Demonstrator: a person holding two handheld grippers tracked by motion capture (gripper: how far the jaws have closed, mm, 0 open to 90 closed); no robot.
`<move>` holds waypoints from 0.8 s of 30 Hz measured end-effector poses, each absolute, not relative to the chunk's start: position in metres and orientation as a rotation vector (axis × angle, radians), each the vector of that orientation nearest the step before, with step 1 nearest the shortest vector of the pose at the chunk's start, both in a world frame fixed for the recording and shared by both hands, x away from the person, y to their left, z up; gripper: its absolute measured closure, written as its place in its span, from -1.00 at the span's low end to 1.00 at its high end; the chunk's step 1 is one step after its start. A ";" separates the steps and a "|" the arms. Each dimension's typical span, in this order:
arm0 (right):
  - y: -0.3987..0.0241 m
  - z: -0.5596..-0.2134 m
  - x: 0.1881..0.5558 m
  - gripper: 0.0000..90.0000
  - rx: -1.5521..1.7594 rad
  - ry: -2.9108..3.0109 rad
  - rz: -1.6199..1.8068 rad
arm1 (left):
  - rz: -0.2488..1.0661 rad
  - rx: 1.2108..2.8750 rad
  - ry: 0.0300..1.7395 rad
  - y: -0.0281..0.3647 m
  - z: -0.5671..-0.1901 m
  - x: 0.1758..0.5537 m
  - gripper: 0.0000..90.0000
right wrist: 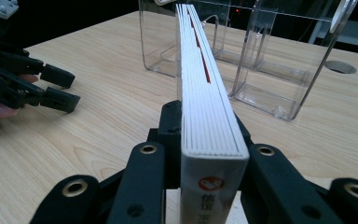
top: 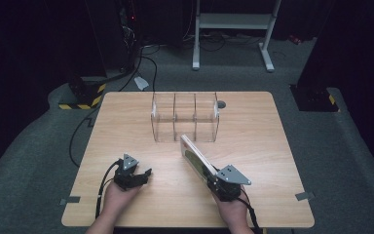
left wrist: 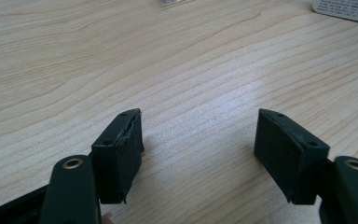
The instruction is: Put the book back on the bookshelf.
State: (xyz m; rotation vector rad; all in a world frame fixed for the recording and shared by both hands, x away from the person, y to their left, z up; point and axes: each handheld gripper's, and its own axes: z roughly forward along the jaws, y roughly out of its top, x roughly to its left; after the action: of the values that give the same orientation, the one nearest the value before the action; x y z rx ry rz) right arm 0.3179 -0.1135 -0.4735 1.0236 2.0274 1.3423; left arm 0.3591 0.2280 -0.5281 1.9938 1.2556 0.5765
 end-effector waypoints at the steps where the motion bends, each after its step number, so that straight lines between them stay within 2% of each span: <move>1: -0.114 -0.473 0.318 0.67 1.024 2.025 1.343 | 0.576 1.994 1.255 0.228 -0.528 0.359 -0.28; 24: -0.130 -0.469 0.318 0.67 1.052 1.982 1.336 | 0.577 1.995 1.255 0.228 -0.528 0.359 -0.28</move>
State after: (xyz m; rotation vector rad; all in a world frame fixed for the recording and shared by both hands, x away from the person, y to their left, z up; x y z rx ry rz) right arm 0.3184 -0.1300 -0.4686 1.0522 1.9822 1.3356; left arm 0.3590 0.2280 -0.5281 1.9946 1.2553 0.5767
